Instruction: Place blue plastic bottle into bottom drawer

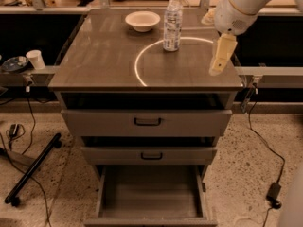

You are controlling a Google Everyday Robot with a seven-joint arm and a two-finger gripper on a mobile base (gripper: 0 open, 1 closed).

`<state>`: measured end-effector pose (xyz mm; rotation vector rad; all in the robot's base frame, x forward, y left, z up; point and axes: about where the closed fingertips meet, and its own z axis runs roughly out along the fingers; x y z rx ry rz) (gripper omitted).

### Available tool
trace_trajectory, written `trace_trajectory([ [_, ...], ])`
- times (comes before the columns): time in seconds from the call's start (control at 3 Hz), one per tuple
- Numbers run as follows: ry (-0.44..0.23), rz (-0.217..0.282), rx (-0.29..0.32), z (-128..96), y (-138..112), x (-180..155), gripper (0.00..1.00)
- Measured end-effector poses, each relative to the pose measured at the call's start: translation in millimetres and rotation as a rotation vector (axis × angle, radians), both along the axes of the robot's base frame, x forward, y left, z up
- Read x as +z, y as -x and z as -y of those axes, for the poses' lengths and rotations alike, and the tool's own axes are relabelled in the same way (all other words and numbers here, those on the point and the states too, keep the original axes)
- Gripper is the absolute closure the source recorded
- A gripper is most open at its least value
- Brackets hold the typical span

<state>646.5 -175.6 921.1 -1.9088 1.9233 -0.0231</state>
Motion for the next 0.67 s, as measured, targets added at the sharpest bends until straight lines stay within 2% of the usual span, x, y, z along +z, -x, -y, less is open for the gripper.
trace_trajectory([
  [0.33,0.018,0.045,0.002,-4.3,-52.3,5.8,0.0],
  [0.67,0.018,0.045,0.002,-4.3,-52.3,5.8,0.0],
])
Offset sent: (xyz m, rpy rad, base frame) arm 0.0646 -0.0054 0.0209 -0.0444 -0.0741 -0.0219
